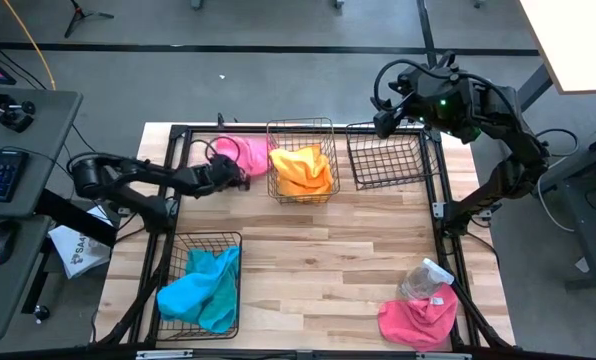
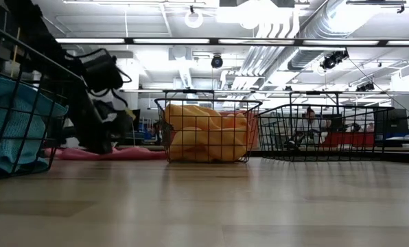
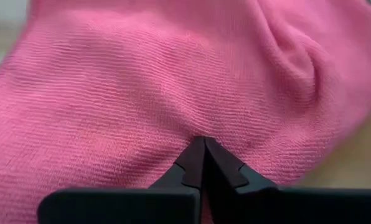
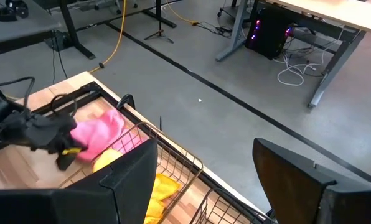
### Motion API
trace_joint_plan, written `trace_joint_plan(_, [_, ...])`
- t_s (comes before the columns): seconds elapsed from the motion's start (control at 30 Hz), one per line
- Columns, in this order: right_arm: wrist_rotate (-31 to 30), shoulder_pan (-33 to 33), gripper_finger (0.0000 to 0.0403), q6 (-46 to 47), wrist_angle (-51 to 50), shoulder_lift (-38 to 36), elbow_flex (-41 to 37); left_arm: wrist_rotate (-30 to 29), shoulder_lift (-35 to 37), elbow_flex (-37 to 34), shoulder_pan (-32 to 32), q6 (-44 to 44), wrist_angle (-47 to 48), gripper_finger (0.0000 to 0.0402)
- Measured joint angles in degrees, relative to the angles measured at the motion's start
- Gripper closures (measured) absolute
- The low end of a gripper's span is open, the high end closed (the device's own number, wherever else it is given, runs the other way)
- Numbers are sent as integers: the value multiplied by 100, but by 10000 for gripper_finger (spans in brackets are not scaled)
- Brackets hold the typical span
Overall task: Sort microfiber towel by color & place in baskets
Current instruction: Put the top pink towel into the top black wire basket
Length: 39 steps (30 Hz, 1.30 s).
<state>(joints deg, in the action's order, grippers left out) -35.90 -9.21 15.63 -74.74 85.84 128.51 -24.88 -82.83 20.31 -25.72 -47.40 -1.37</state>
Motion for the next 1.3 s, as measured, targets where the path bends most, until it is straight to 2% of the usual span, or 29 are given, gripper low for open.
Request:
trace_joint_plan(0.17, [2, 0, 144, 90, 0, 0, 0, 1049, 723, -29, 1052, -344, 867, 401])
trace_joint_plan(0.37, [24, -2, 144, 148, 0, 0, 0, 908, 1921, -30, 2153, -1220, 2570, 401])
trace_joint_plan(0.47, [30, -2, 144, 148, 0, 0, 0, 609, 2441, 136, 2376, -1140, 3287, 401])
trace_joint_plan(0.57, [41, -2, 144, 147, 0, 0, 0, 117, 2845, 382, 2320, -431, 3552, 401])
trace_joint_plan(0.67, [41, -2, 144, 111, 0, 2, 0, -107, 3090, 688, 2160, 715, 3417, 401])
trace_joint_plan(0.73, [41, -2, 144, 104, 0, 4, 0, -31, 3112, 906, 2010, 1519, 3418, 398])
trace_joint_plan(0.83, [41, -2, 144, 104, 0, 4, 0, 475, 3072, 1231, 1818, 2638, 3485, 380])
trace_joint_plan(0.97, [75, -2, 144, 104, -6, 31, 6, 1156, 2895, 1708, 1666, 3752, 3808, 328])
trace_joint_plan(1.07, [260, -2, 144, 107, -161, 68, 5, 1324, 2634, 2118, 1594, 4395, 4237, 278])
trace_joint_plan(1.2, [410, -2, 144, 247, -520, 118, 4, 1449, 2116, 2554, 1531, 4826, 4756, 213])
trace_joint_plan(1.3, [448, -2, 144, 250, -742, 129, 4, 1729, 1672, 2697, 1475, 5034, 4793, 176])
